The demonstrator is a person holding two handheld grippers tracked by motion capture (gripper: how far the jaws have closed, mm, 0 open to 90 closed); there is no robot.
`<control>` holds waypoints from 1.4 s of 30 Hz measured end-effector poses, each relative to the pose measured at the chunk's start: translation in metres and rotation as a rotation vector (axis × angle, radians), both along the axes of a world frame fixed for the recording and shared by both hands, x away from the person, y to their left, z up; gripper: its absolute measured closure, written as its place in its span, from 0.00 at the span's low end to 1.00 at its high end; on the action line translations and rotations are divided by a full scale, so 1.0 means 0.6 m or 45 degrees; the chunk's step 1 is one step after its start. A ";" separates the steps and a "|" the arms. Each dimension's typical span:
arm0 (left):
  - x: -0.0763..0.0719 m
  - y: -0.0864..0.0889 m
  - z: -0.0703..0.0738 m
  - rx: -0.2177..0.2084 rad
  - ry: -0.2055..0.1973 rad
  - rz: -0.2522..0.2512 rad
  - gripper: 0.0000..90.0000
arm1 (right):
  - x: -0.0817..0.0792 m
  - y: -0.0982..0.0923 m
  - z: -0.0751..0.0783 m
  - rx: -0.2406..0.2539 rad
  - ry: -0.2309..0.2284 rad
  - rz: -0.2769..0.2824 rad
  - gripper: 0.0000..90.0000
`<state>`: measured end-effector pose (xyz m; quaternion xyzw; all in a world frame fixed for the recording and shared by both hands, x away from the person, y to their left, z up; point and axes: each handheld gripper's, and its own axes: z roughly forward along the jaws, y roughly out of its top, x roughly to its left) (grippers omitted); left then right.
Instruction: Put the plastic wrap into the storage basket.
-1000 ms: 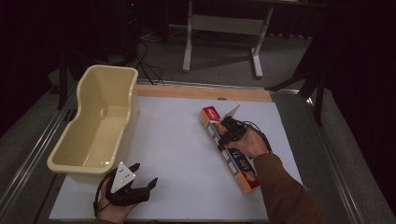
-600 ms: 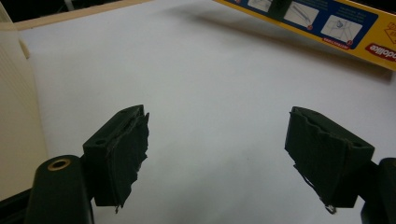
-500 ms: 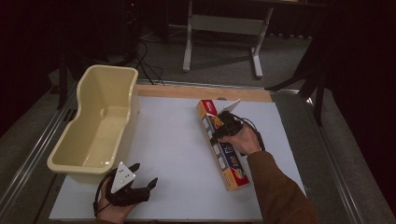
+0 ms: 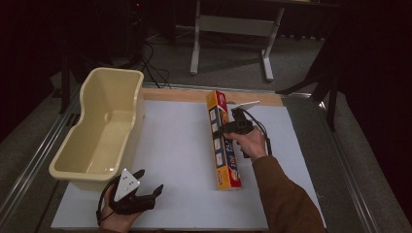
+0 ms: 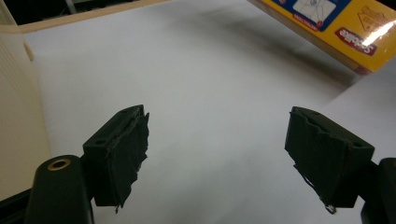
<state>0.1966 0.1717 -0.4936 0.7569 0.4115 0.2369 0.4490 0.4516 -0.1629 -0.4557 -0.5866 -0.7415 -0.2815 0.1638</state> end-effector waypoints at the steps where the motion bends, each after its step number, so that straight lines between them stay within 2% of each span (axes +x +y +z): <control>1: 0.000 0.000 0.000 0.000 0.000 0.000 0.23 | 0.000 0.000 0.003 0.031 -0.004 -0.013 0.45; 4: 0.000 0.000 0.000 -0.001 0.000 0.000 0.23 | 0.001 -0.001 0.010 0.106 -0.023 -0.042 0.45; 7: 0.000 0.000 0.000 -0.001 0.002 0.000 0.23 | 0.001 -0.002 0.015 0.155 -0.033 -0.062 0.45; 11: 0.000 0.000 0.000 -0.001 -0.001 0.001 0.23 | -0.002 0.002 0.023 0.140 -0.085 -0.075 0.45; 15: 0.000 0.000 0.000 -0.001 0.001 -0.001 0.23 | -0.003 0.003 0.029 0.193 -0.084 -0.085 0.45; 18: 0.000 -0.001 0.000 0.001 0.003 -0.001 0.23 | -0.007 0.010 0.035 0.178 -0.102 -0.066 0.45; 21: 0.000 -0.001 0.000 0.001 0.003 -0.001 0.23 | -0.010 0.021 0.041 0.174 -0.116 -0.049 0.45; 26: 0.000 0.000 0.000 -0.005 0.002 0.000 0.23 | -0.012 0.043 0.057 0.201 -0.132 -0.012 0.45; 42: 0.000 0.001 -0.001 -0.009 0.002 -0.002 0.23 | -0.015 0.105 0.097 0.282 -0.170 0.016 0.46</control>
